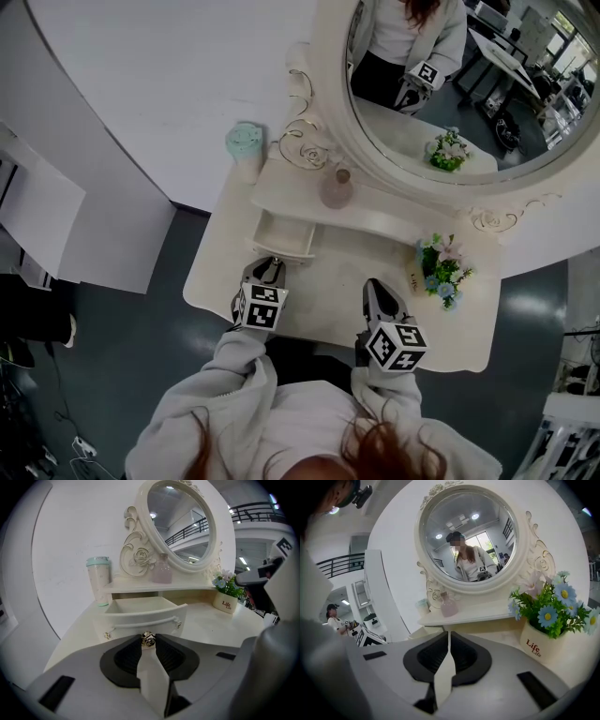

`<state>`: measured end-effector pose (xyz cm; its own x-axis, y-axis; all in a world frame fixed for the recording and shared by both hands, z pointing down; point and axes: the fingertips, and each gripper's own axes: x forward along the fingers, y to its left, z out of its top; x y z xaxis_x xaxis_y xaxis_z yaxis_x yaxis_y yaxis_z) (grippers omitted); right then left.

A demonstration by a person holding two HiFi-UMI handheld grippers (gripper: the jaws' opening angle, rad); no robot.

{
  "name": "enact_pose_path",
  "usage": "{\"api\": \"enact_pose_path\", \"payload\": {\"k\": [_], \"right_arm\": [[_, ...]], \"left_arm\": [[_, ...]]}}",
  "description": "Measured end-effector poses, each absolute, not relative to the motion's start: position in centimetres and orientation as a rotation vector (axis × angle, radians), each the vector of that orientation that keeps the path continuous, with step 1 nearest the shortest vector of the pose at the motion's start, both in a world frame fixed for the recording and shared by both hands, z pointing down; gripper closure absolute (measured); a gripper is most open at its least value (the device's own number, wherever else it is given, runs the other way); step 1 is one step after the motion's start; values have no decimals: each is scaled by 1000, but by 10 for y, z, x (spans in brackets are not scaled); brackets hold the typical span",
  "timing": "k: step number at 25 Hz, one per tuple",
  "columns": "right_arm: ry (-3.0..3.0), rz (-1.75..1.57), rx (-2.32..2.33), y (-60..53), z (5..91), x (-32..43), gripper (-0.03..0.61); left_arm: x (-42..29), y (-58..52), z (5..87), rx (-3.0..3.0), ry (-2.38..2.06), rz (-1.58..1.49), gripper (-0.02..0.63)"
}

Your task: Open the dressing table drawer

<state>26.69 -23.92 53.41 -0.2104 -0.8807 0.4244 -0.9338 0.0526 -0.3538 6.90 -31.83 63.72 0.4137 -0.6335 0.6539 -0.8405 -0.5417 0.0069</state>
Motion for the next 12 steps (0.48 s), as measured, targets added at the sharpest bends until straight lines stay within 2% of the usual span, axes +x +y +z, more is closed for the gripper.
{"api": "enact_pose_path", "payload": {"k": [3, 6, 7, 12], "right_arm": [[-2217, 865, 1918, -242, 532, 267, 538], [-2222, 870, 1924, -245, 531, 267, 537], [-2223, 873, 1925, -246, 531, 267, 537], [-2230, 884, 1929, -253, 530, 269, 537]], "left_arm": [[69, -317, 635, 2337, -1262, 857, 499], [71, -312, 629, 2325, -1214, 824, 395], [71, -308, 628, 2311, -1187, 830, 383], [60, -291, 612, 2270, -1083, 813, 385]]}}
